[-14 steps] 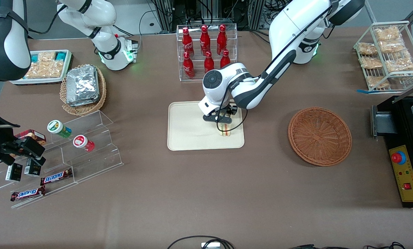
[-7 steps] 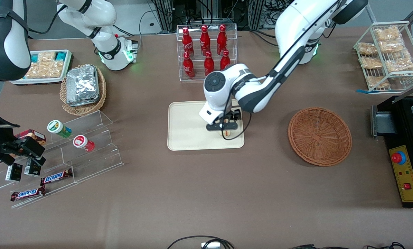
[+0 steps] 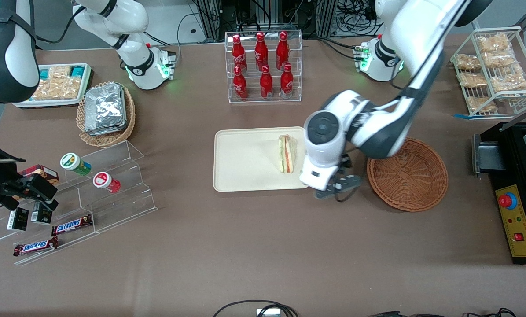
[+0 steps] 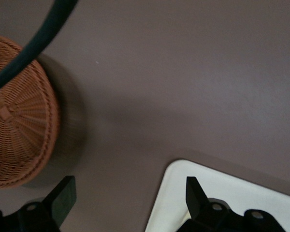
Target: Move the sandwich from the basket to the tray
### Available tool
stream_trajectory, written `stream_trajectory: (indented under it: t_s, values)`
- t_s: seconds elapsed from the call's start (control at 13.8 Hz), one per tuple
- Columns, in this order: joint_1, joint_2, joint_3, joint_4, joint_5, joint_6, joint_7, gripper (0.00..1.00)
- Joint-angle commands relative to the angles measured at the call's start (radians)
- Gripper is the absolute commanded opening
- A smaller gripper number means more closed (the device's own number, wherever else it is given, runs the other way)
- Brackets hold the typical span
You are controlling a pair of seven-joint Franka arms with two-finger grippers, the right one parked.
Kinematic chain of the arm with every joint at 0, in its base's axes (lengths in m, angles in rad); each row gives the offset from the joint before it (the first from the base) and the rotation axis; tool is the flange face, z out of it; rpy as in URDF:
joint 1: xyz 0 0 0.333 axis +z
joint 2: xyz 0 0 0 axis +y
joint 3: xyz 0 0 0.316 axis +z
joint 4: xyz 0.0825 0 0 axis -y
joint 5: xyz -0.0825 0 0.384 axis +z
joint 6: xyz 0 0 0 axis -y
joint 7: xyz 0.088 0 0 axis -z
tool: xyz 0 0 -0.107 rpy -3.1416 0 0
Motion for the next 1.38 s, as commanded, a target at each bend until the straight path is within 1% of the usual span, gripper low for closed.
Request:
stream_trajectory:
  t_s: [0.0,0.22,0.44,0.51,0.73,0.8,1.02,1.16,1.31]
  values:
    - [0.047,-0.062,-0.01,-0.001,-0.036,-0.053,-0.008,1.0]
    - [0.093,-0.102,-0.01,0.001,-0.047,-0.151,0.085,1.0]
    - [0.154,-0.168,-0.004,-0.004,-0.11,-0.185,0.221,1.0]
    - [0.167,-0.2,0.016,-0.012,-0.124,-0.203,0.284,1.0]
    - [0.164,-0.3,0.152,-0.021,-0.249,-0.252,0.497,1.0]
    - [0.162,-0.328,0.189,-0.025,-0.277,-0.269,0.556,1.0]
    - [0.164,-0.386,0.27,-0.027,-0.338,-0.332,0.718,1.0]
    - [0.165,-0.42,0.326,-0.026,-0.374,-0.377,0.868,1.0]
    - [0.167,-0.457,0.364,-0.026,-0.38,-0.403,1.032,1.0]
